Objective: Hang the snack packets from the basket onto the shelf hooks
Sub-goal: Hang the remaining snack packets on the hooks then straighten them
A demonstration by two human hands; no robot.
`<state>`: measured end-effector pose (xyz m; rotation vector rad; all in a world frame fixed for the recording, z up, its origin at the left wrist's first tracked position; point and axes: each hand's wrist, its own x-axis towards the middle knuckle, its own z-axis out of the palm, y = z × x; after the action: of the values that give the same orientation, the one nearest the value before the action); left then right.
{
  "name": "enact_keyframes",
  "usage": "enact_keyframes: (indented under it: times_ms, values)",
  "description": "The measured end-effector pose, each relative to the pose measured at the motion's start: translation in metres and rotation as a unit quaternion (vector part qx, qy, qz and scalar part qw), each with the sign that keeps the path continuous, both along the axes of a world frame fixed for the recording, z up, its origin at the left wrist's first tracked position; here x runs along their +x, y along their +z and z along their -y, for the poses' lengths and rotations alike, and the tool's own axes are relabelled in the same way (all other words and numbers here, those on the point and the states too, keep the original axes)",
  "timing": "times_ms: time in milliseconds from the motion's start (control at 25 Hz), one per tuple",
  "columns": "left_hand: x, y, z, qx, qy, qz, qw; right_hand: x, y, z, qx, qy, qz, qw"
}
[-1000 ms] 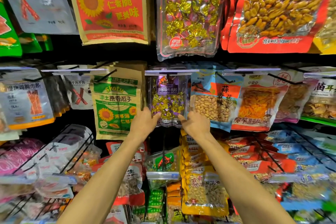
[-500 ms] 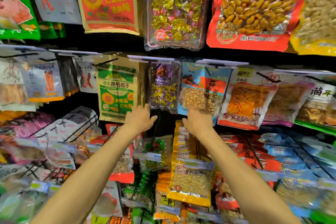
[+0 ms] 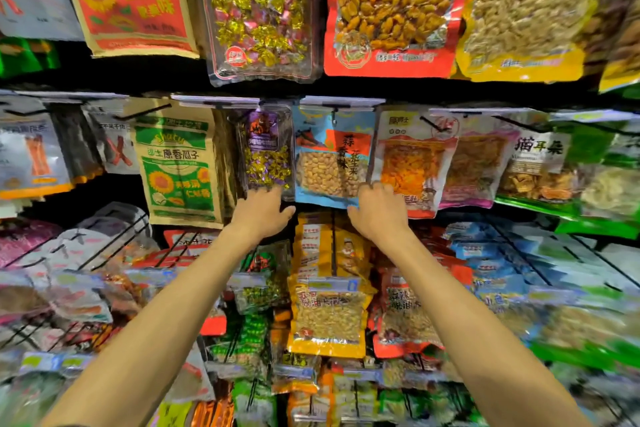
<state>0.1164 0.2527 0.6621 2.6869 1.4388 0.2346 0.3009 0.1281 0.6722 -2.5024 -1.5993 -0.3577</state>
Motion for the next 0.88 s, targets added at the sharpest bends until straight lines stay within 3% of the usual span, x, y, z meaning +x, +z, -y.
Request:
enact_keyframes:
  times_ms: [280, 480, 680, 880]
  values:
    - [0.018, 0.013, -0.016, 0.014, -0.069, 0.088, 0.994, 0.010, 0.011, -0.005, 0.042, -0.030, -0.010, 0.999]
    - [0.031, 0.025, -0.041, -0.029, -0.085, 0.178, 0.980, 0.016, 0.014, -0.024, 0.085, -0.041, -0.122, 0.988]
    - [0.051, 0.035, -0.057, -0.093, -0.066, 0.307, 0.945, 0.023, 0.011, -0.045, 0.176, -0.045, -0.286, 0.941]
    - [0.067, 0.028, -0.082, -0.133, -0.083, 0.347, 0.925, 0.031, 0.014, -0.060, 0.210, -0.049, -0.338, 0.916]
